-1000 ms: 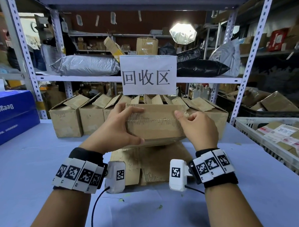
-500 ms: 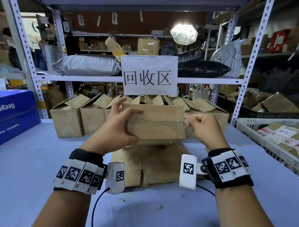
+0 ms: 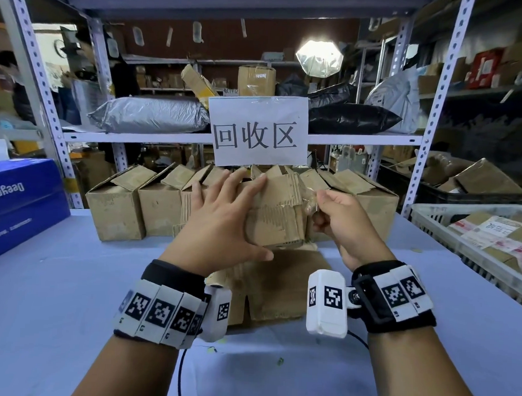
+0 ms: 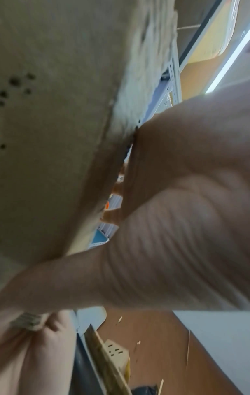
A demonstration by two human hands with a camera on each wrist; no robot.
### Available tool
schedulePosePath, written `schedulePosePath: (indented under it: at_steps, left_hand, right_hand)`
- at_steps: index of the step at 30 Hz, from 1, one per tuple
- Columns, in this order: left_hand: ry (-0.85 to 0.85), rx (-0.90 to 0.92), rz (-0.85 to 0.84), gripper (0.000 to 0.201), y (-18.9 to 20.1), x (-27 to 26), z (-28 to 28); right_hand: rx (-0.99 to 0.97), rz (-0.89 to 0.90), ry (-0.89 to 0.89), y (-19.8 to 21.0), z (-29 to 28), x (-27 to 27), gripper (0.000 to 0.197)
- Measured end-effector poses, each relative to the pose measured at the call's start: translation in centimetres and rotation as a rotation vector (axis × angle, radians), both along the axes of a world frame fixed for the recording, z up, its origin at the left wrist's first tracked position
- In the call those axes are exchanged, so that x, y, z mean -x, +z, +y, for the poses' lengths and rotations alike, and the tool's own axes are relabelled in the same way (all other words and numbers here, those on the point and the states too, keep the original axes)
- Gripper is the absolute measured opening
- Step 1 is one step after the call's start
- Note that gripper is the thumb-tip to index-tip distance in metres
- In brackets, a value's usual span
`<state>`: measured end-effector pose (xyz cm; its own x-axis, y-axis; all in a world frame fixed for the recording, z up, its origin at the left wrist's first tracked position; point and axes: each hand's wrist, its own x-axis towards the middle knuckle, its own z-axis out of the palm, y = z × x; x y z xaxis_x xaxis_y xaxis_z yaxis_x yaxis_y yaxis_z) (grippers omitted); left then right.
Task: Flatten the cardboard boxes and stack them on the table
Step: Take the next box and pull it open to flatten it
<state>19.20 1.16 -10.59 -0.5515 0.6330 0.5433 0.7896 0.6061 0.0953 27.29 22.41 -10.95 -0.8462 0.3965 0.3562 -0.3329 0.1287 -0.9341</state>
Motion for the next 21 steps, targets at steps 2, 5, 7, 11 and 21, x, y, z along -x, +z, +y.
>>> schedulePosePath:
  at_steps: [2,5,7,11,21]
  left_hand:
    - [-0.012,0.003,0.007,0.131,-0.2,0.0,0.2]
    - [-0.028,-0.027,0.017,0.127,-0.3,0.1,0.3]
    - [-0.036,-0.036,0.007,0.126,-0.3,0.2,0.3]
    - [-0.045,-0.046,-0.002,0.125,-0.3,0.5,0.5]
    - [-0.048,-0.106,-0.009,0.122,-0.1,1.1,0.4]
  right_hand:
    - [0.116,-0.001,0.050,-0.1,-0.1,0.2,0.032]
    - [0.251,-0.014,0.168,-0.4,0.0,0.4,0.042]
    - [0.228,-0.033,0.232,-0.4,0.0,0.3,0.064]
    - [0.093,-0.017,0.148,-0.4,0.0,0.4,0.026]
    - [0.150,-0.007,0.093,-0.7,0.1,1.0,0.027]
